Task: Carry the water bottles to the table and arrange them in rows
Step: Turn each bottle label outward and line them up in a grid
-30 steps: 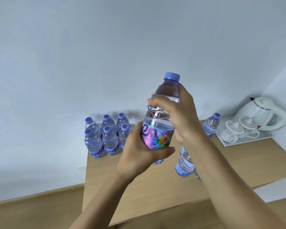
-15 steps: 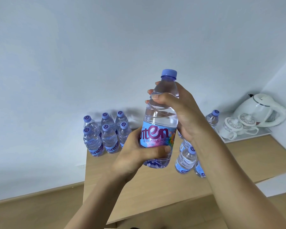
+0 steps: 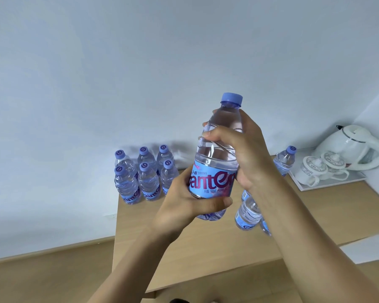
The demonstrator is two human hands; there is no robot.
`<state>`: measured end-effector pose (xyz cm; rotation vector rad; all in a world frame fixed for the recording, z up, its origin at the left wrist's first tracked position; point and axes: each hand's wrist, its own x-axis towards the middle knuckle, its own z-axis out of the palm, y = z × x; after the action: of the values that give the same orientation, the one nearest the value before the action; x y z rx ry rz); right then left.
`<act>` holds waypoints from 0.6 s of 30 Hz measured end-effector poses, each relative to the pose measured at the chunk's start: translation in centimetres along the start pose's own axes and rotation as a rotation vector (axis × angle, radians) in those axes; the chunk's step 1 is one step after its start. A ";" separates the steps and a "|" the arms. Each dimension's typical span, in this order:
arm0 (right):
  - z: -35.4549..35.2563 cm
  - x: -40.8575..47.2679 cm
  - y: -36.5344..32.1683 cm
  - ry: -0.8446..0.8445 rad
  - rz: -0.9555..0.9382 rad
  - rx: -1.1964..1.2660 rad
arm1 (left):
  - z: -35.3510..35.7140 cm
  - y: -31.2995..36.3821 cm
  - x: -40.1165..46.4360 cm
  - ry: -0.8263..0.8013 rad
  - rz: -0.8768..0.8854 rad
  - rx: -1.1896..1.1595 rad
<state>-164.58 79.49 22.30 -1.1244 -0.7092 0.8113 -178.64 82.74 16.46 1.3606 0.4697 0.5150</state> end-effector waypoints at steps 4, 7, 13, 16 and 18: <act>-0.3 0.3 0.1 -0.069 0.003 0.071 | -0.4 -0.2 0.1 -0.031 -0.016 -0.072; -0.3 0.4 0.1 -0.120 0.002 0.085 | -0.7 -0.4 0.0 -0.066 -0.047 -0.107; -0.1 0.5 0.3 -0.202 -0.007 0.117 | -1.0 0.0 -0.4 -0.077 -0.080 -0.137; 0.1 0.6 0.6 -0.234 -0.003 0.136 | -1.4 0.2 -0.5 -0.087 -0.080 -0.142; 0.2 0.7 0.9 -0.251 -0.003 0.140 | -1.7 0.2 -0.6 -0.108 -0.078 -0.128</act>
<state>-164.62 80.36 21.56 -0.9040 -0.8484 0.9955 -180.15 83.74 16.46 1.2354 0.3935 0.3990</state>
